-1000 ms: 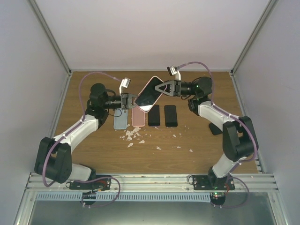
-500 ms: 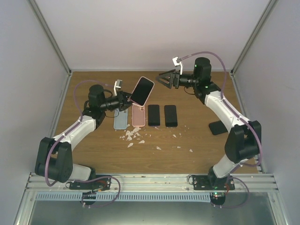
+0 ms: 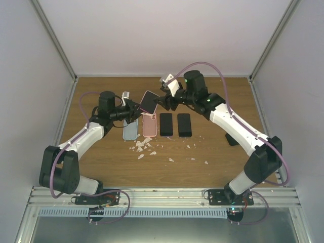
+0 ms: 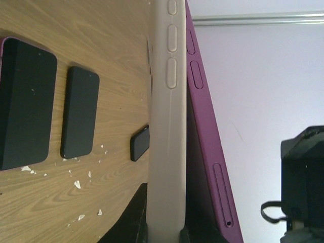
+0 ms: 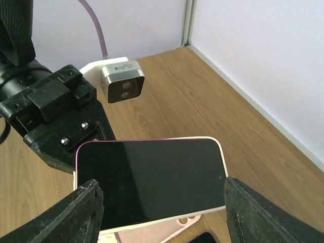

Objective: Take the phone out of the phone case
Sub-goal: Remove the phone case from the phone.

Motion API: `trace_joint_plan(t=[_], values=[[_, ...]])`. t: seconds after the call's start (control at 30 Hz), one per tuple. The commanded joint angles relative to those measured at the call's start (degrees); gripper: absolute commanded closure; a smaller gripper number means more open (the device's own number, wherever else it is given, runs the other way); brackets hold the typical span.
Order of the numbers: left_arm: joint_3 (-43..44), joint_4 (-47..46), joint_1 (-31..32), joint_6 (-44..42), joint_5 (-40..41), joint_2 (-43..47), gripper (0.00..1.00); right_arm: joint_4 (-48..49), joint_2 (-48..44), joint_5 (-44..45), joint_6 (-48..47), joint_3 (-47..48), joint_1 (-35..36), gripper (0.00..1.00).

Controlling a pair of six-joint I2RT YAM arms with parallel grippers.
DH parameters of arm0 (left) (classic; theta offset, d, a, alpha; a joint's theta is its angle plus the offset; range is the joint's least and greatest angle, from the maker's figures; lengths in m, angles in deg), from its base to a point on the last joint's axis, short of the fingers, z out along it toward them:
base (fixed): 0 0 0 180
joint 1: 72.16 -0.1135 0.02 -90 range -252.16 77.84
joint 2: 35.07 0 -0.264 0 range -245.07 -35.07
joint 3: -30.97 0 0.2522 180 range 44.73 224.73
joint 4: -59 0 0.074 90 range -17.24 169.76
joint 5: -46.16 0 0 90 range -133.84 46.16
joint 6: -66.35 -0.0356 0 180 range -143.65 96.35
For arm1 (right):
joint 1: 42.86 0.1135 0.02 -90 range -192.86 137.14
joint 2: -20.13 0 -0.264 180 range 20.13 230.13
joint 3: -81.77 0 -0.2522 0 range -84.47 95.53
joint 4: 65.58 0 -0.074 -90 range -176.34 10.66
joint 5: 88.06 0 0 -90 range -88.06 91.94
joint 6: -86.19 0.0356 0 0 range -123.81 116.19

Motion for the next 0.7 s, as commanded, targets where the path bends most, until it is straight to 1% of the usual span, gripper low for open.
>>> trace_joint_plan(t=[0.0, 0.3, 0.67], values=[[2.4, -3.3, -0.1, 0.7, 0.2, -0.1, 1.0, -2.3, 0.8, 11.3, -8.9, 1.3, 4.3, 0.35], [2.9, -1.9, -0.1, 0.7, 1.1, -0.5, 1.0, -2.6, 4.3, 15.9, -11.3, 2.6, 10.0, 0.44], [3.6, -0.5, 0.1, -0.3, 2.2, -0.6, 1.0, -3.3, 8.1, 18.1, -12.5, 4.2, 13.4, 0.47]])
